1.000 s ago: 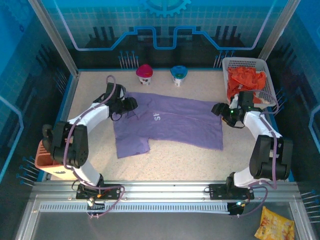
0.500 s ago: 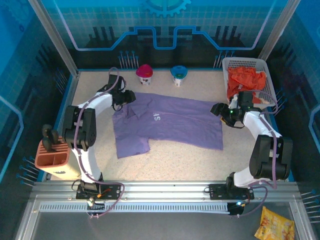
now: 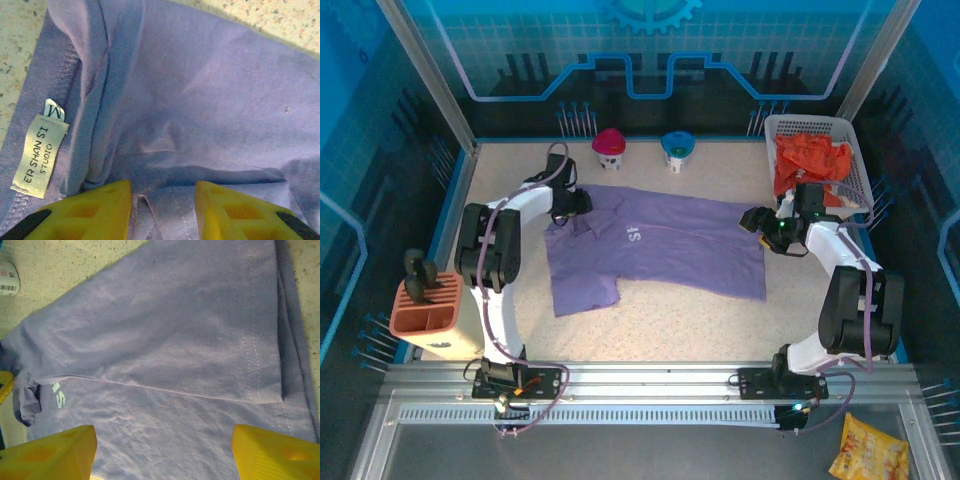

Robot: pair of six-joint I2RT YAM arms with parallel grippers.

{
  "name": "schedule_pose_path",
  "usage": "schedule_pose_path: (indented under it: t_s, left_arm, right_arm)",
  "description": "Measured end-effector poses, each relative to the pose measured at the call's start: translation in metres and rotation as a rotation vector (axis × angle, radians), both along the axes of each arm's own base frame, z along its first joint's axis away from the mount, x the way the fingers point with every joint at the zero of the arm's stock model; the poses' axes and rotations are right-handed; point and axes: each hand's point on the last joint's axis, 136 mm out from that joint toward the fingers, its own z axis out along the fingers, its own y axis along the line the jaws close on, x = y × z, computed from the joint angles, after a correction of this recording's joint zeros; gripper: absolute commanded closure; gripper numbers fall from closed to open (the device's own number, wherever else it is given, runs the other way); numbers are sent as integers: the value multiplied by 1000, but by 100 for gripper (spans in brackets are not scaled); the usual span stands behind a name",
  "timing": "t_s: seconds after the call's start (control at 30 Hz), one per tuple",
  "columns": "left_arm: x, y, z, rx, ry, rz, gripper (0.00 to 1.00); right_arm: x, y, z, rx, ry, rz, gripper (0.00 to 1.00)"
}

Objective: Fold and stack the t-shirts

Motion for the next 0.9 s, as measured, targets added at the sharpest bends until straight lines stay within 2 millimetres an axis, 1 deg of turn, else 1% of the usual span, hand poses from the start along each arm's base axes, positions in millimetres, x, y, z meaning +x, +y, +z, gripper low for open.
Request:
schedule_pose_path:
  t_s: [0.07, 0.1, 0.17, 0.3, 0.33, 0.4, 0.5, 0.57, 0.63, 0.7, 0.8, 0.9]
  left_arm:
    - [-3, -2, -4, 8, 15, -3, 62]
    - [-4, -3, -5, 8, 20, -6, 65]
    - [-5, -6, -6, 6, 24, -8, 68]
    - [-6, -10, -6, 3, 29, -7, 79]
    - [-7, -11, -6, 1, 30, -7, 84]
    - [-8, -12, -6, 2, 34, -9, 91]
    - [-11, -12, -4, 4, 43, -5, 92]
    - [-13, -13, 3, 6, 37, -7, 93]
    - [-15, -16, 16, 3, 19, -13, 93]
    - [-18, -22, 32, -1, -10, -26, 93]
    - [-27, -36, 56, -12, -51, -56, 93]
    - [-40, -54, 70, -31, -71, -89, 90]
  right_arm:
    - [0, 0, 0, 0, 0, 0, 28]
    - [0, 0, 0, 1, 0, -1, 28]
    - [0, -1, 0, 1, 0, -2, 28]
    - [0, 0, 1, 11, -2, 2, 28]
    - [0, 1, 1, 15, -3, 3, 28]
    - [0, 1, 2, 21, -3, 3, 28]
    - [0, 1, 2, 23, -3, 4, 28]
    - [0, 1, 2, 23, -3, 4, 28]
    - [0, 1, 2, 23, -3, 4, 28]
    - [0, 0, 2, 23, -2, 3, 28]
    - [-1, 0, 2, 26, -1, 2, 28]
    - [-1, -1, 2, 26, -1, 0, 28]
